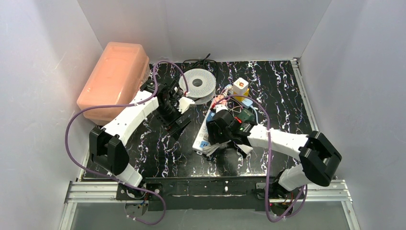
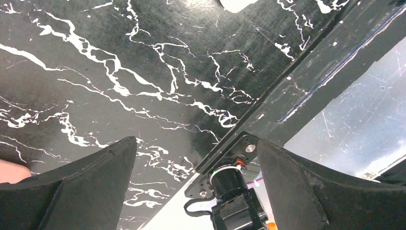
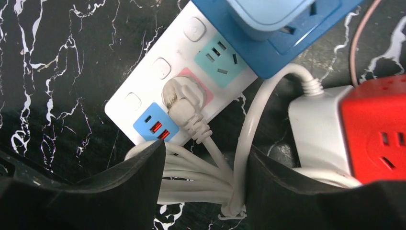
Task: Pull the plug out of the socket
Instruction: Move the socket to the center of the board.
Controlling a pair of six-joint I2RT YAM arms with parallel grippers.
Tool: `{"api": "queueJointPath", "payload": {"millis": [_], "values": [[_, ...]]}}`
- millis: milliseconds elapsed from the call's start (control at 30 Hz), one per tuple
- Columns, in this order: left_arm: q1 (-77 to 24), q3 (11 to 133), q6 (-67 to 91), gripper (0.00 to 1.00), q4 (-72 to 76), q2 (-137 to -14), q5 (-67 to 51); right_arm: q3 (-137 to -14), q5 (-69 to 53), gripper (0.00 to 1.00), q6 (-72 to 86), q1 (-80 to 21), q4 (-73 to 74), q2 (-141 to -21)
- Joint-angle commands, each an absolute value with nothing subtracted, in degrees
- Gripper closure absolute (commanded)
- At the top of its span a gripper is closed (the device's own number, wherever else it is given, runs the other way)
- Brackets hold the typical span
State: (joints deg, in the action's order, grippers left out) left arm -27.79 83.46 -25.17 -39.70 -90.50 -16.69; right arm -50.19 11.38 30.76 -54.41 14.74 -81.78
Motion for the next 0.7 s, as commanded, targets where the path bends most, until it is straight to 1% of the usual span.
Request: {"api": "queueJointPath", "payload": {"millis": [0, 100, 233, 300, 367, 500, 667], "values": [[-26.1, 81.5, -24.6, 0.02, -46.4, -88.1, -15.3, -54.0, 4.9, 0.38, 28.5, -55.5, 11.7, -85.2], [-23.2, 82.4, -23.3, 0.02, -47.7, -88.5, -16.5, -57.6, 2.8, 0.46, 27.9, -56.9, 11.7, -89.3], [-19.9, 83.0, -23.5, 0.02, -48.9, -89.1, -17.2, -63.6, 2.5, 0.49, 27.2, -58.2, 13.7, -93.7], [-19.3, 80.8, -24.8, 0.02, -48.4, -88.0, -17.5, -65.4, 3.7, 0.47, 26.8, -58.3, 15.2, -93.8], [-19.3, 77.8, -25.7, 0.02, -47.5, -86.6, -18.0, -65.5, 6.7, 0.42, 25.7, -58.2, 17.2, -92.0], [-19.1, 76.0, -24.4, 0.02, -46.8, -86.9, -18.8, -61.1, 13.1, 0.34, 23.3, -58.2, 21.6, -84.8], [-17.7, 78.0, -21.0, 0.02, -46.9, -88.7, -21.5, -58.8, 21.1, 0.33, 21.8, -58.2, 27.1, -77.5]]}}
